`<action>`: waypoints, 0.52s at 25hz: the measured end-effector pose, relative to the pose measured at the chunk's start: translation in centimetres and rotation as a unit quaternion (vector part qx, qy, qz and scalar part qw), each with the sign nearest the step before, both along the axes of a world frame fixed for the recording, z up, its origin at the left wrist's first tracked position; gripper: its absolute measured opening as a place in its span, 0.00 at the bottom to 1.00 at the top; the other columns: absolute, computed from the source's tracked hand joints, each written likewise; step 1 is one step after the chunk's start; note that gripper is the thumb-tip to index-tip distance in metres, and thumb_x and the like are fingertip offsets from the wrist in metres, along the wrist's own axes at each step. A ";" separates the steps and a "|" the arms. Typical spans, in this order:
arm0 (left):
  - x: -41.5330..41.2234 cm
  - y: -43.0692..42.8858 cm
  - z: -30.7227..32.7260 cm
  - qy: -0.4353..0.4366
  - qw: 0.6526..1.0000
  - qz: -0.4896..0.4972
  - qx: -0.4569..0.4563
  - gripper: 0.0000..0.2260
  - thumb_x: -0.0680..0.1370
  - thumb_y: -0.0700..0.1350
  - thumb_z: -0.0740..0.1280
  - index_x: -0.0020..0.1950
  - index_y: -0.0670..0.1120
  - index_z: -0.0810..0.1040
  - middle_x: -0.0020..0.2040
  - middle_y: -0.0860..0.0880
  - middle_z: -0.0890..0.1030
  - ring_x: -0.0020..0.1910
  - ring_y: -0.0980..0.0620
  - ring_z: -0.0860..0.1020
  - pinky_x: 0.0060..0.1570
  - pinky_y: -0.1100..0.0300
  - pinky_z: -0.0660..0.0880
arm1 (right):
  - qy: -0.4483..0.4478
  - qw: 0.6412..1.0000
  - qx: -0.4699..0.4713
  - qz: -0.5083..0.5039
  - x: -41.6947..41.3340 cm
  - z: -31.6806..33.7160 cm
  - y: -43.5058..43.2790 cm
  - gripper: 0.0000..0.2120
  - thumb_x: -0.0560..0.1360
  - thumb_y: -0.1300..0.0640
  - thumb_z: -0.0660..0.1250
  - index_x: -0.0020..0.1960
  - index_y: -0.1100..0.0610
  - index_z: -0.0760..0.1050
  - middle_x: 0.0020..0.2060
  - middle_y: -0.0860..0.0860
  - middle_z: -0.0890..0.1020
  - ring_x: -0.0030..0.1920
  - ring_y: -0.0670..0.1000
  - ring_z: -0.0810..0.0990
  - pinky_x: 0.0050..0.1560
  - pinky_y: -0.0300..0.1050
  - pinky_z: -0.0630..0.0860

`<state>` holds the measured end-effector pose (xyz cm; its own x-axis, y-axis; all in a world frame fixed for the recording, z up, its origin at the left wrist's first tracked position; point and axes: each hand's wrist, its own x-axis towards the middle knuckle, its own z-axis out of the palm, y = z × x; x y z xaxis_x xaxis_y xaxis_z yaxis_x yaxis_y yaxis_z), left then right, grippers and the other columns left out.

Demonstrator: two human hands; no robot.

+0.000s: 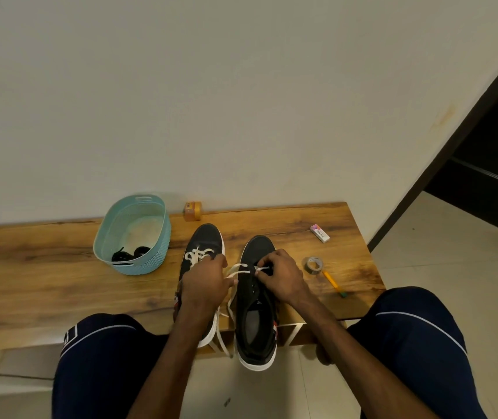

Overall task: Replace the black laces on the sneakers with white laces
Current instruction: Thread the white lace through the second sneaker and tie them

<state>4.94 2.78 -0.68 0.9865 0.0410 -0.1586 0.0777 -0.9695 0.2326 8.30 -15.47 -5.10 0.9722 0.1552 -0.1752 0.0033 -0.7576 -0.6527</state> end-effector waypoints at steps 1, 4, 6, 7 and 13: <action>0.0 -0.6 -0.5 -0.020 0.999 -0.023 0.023 0.18 0.76 0.58 0.68 0.63 0.52 0.73 0.59 0.51 0.76 0.56 0.50 0.76 0.47 0.54 0.74 | 0.000 1.000 0.005 0.000 0.1 0.0 0.0 0.09 0.75 0.52 0.72 0.54 0.51 0.79 0.57 0.48 0.75 0.57 0.50 0.76 0.59 0.57 0.76; 0.1 -2.7 -2.1 -0.059 0.994 -0.074 0.062 0.16 0.79 0.54 0.67 0.65 0.52 0.71 0.61 0.51 0.75 0.58 0.49 0.76 0.46 0.54 0.75 | -0.004 1.000 0.004 -0.001 0.0 0.0 0.2 0.08 0.75 0.54 0.71 0.54 0.52 0.80 0.57 0.49 0.75 0.56 0.50 0.76 0.58 0.57 0.76; 0.3 -3.5 -3.0 -0.064 0.991 -0.088 0.077 0.11 0.81 0.51 0.63 0.62 0.51 0.72 0.58 0.51 0.76 0.56 0.48 0.77 0.44 0.54 0.75 | -0.005 1.000 -0.011 -0.001 -0.2 0.0 0.2 0.08 0.75 0.53 0.70 0.54 0.50 0.80 0.56 0.48 0.75 0.57 0.49 0.75 0.58 0.57 0.75; 0.4 -3.6 -3.1 -0.064 0.991 -0.085 0.078 0.09 0.82 0.50 0.62 0.61 0.50 0.72 0.57 0.50 0.77 0.54 0.48 0.78 0.43 0.54 0.74 | -0.004 1.000 -0.017 0.001 -0.2 0.0 0.3 0.08 0.75 0.52 0.70 0.54 0.50 0.80 0.57 0.47 0.75 0.58 0.49 0.75 0.58 0.56 0.75; 0.8 -3.4 -3.4 -0.058 0.998 -0.028 0.027 0.08 0.81 0.47 0.62 0.56 0.48 0.77 0.54 0.50 0.77 0.53 0.49 0.77 0.43 0.55 0.74 | 0.002 1.000 -0.029 0.005 -0.1 -0.1 0.2 0.09 0.75 0.52 0.69 0.55 0.49 0.80 0.57 0.46 0.75 0.60 0.49 0.73 0.57 0.54 0.72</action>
<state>5.73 -0.65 -4.12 0.9991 -0.0098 -0.0420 -0.0019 -0.9829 0.1843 8.19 -15.25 -5.22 0.9699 0.1552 -0.1879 0.0093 -0.7940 -0.6079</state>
